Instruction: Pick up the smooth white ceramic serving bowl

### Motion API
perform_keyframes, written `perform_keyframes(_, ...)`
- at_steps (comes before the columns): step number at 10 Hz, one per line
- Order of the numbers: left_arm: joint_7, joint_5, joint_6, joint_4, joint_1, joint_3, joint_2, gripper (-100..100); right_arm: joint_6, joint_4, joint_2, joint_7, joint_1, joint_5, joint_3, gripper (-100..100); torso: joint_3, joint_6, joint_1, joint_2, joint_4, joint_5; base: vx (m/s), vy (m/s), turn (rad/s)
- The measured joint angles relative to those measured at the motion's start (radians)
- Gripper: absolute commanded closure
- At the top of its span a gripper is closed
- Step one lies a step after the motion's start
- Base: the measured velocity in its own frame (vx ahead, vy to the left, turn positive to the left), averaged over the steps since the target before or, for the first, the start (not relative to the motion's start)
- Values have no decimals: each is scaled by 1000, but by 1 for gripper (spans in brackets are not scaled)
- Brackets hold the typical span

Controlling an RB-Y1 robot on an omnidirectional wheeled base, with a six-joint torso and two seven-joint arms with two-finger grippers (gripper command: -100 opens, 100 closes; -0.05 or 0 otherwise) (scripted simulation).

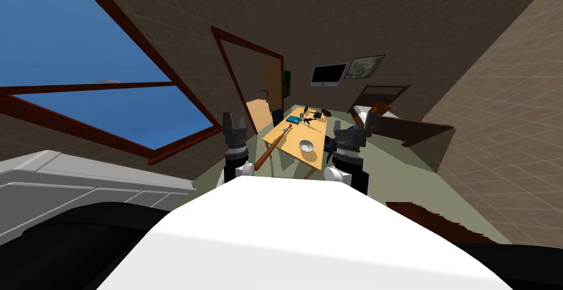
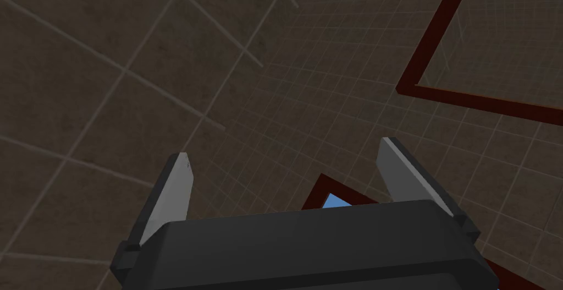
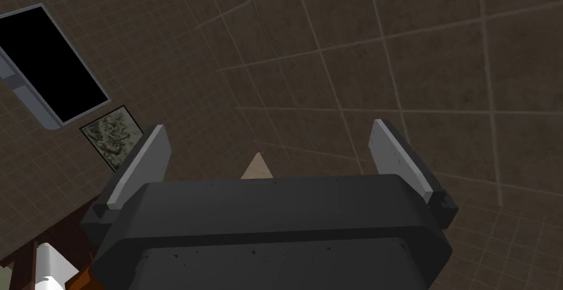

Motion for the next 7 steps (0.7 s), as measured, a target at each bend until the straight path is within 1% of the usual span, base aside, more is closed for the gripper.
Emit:
perform_keyframes(3, 0, 0, 0, 0, 0, 0, 0, 0, -2, 19, -70, 30, 8, 28, -17, -100, 0, 0, 0, 0, 0, 0, 4, 6, 30)
perform_keyframes(4, 0, 0, 0, 0, 0, 0, 0, 0, 0, 24, -94, 48, 13, 44, -24, -100, 0, 0, 0, 0, 0, 0, 1, 13, 37)
perform_keyframes(6, 0, 0, 0, 0, 0, 0, 0, 0, -15, 64, -140, 91, 25, 81, -45, -100, 0, 0, 0, 0, 0, 0, 2, 15, 59)
perform_keyframes(7, 0, 0, 0, 0, 0, 0, 0, 0, -15, 70, -157, 117, 38, 105, -53, -100, 0, 0, 1, 0, 0, 0, 8, 17, 73)
